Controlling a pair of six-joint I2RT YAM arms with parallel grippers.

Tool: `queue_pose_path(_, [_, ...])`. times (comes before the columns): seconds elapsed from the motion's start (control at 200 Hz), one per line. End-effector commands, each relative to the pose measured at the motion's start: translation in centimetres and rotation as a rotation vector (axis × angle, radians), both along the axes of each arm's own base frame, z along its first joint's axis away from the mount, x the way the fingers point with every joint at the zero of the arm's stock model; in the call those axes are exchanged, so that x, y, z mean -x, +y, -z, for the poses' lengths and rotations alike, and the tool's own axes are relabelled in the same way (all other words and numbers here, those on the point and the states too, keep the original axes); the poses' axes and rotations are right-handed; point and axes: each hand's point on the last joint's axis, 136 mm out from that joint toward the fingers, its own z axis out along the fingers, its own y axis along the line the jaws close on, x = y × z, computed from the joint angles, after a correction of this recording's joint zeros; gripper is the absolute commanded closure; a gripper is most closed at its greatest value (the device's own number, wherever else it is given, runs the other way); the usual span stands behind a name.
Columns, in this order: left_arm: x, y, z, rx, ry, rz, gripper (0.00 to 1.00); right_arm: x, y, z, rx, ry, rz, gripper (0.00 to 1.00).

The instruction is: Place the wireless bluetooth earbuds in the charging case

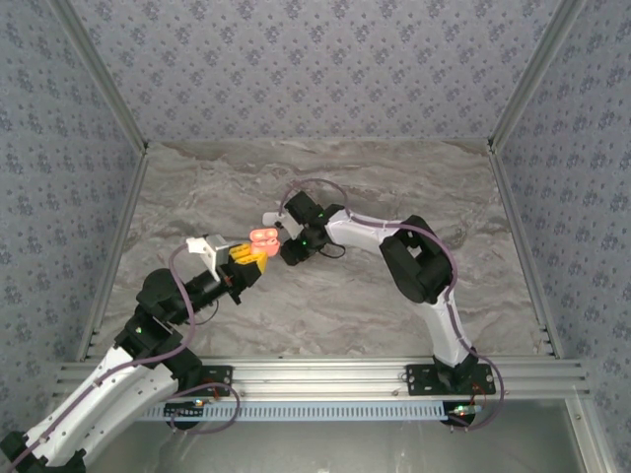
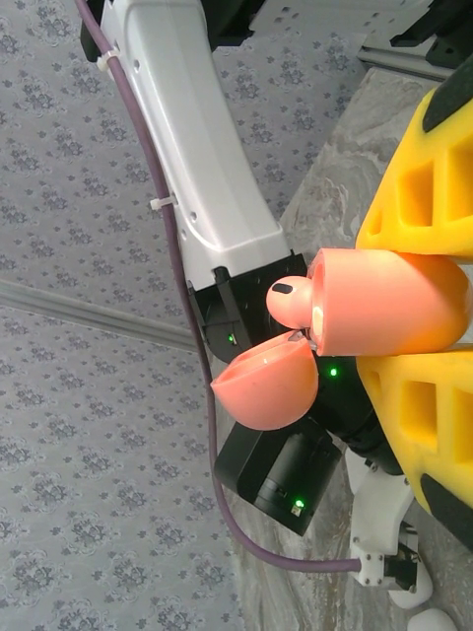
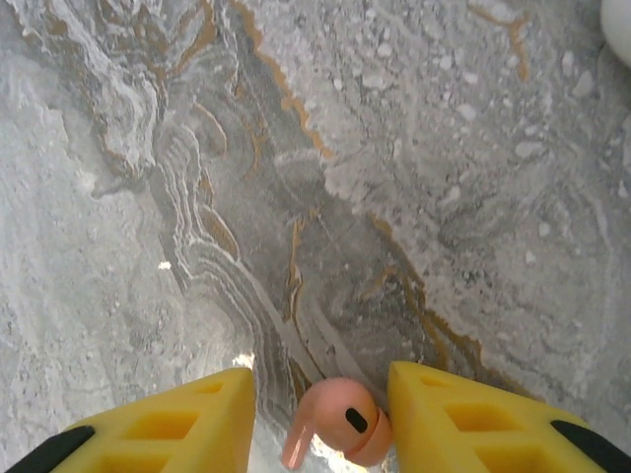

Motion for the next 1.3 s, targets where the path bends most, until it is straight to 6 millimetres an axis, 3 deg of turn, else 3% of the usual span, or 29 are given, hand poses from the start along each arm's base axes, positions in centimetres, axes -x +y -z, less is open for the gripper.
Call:
queue_pose_path(0.0, [0.1, 0.0, -1.0, 0.025, -0.032, 0.000, 1.00, 1.4, -1.0, -0.5, 0.030, 0.021, -0.017, 0.62])
queue_pose_path(0.595, [0.0, -0.1, -0.8, 0.022, -0.025, 0.004, 1.00, 0.5, -0.2, -0.3, 0.016, 0.013, 0.004, 0.75])
queue_pose_path(0.77, [0.0, -0.1, -0.6, 0.017, -0.021, 0.001, 1.00, 0.4, -0.4, -1.3, -0.002, -0.008, 0.016, 0.79])
queue_pose_path(0.914, [-0.1, -0.1, -0.5, 0.022, -0.020, -0.001, 1.00, 0.1, -1.6, -4.0, -0.055, -0.067, 0.068, 0.80])
queue_pose_path(1.089, [-0.4, -0.4, -0.4, 0.037, -0.012, 0.002, 1.00, 0.2, -4.3, -9.0, -0.151, -0.166, 0.166, 0.81])
queue_pose_path(1.169, [-0.7, -0.7, -0.3, 0.040, -0.006, 0.006, 1.00, 0.5, -5.5, -12.6, -0.208, -0.241, 0.206, 0.81])
queue_pose_path(1.209, [-0.8, -0.9, -0.2, 0.041, -0.002, 0.008, 1.00, 1.2, -6.7, -12.9, -0.207, -0.256, 0.222, 0.81])
queue_pose_path(1.294, [-1.1, -1.4, -0.1, 0.046, 0.002, 0.022, 1.00, 2.1, -8.2, -16.7, -0.265, -0.338, 0.250, 0.81])
